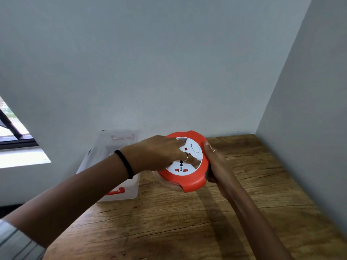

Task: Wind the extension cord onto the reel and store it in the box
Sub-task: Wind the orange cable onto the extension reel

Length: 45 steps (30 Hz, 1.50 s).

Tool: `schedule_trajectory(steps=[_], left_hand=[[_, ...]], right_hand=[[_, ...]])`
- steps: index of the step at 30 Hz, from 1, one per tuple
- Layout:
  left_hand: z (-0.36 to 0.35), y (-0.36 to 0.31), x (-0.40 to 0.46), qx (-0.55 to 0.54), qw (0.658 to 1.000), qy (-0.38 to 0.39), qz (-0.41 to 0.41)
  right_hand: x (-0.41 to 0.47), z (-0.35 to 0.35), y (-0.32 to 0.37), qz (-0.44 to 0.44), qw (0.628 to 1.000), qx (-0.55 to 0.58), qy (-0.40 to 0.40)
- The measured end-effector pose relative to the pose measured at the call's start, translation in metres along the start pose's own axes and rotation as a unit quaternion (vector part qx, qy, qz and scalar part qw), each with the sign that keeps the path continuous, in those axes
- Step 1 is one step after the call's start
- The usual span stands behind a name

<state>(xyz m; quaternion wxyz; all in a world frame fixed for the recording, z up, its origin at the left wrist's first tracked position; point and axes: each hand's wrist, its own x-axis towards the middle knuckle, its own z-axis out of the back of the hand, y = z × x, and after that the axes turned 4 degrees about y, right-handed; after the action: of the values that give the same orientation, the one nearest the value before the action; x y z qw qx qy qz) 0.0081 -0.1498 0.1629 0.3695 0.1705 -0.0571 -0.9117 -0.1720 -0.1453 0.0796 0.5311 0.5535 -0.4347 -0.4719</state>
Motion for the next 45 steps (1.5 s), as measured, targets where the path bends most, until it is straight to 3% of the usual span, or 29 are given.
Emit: schedule_trajectory(steps=[3, 7, 11, 16, 21, 26, 29, 31, 37, 41, 45], left_hand=[[-0.001, 0.001, 0.001, -0.036, 0.999, -0.021, 0.017], [0.001, 0.0, -0.003, -0.174, 0.978, -0.091, 0.074], [-0.004, -0.017, -0.003, -0.202, 0.938, -0.192, 0.206], [-0.012, -0.042, 0.006, -0.163, 0.924, -0.199, 0.282], [-0.011, -0.051, 0.022, -0.342, 0.878, -0.152, 0.298], [-0.015, -0.063, 0.027, -0.473, 0.809, -0.162, 0.309], [-0.017, -0.065, 0.027, -0.512, 0.788, -0.177, 0.294], [-0.019, -0.063, 0.027, -0.502, 0.797, -0.18, 0.285], [-0.019, -0.052, 0.02, -0.38, 0.88, -0.179, 0.221], [-0.016, -0.038, 0.017, -0.276, 0.938, -0.121, 0.169], [-0.011, -0.026, 0.014, -0.18, 0.973, -0.059, 0.132]], right_hand=[[-0.001, -0.001, -0.001, 0.02, 0.998, 0.054, -0.028], [-0.002, -0.003, 0.0, 0.03, 0.992, 0.098, -0.076], [-0.002, -0.004, 0.003, 0.046, 0.987, 0.113, -0.103], [-0.002, -0.007, 0.002, 0.075, 0.985, 0.109, -0.112], [-0.006, -0.01, -0.002, 0.097, 0.983, 0.108, -0.111], [-0.01, -0.011, -0.006, 0.116, 0.983, 0.075, -0.121], [-0.013, -0.01, -0.009, 0.133, 0.983, 0.042, -0.123], [-0.013, -0.01, -0.009, 0.144, 0.981, 0.027, -0.129], [-0.008, -0.005, -0.008, 0.141, 0.981, 0.034, -0.129], [-0.004, 0.004, -0.006, 0.122, 0.988, 0.024, -0.088], [-0.003, 0.008, -0.005, 0.102, 0.992, 0.032, -0.062]])
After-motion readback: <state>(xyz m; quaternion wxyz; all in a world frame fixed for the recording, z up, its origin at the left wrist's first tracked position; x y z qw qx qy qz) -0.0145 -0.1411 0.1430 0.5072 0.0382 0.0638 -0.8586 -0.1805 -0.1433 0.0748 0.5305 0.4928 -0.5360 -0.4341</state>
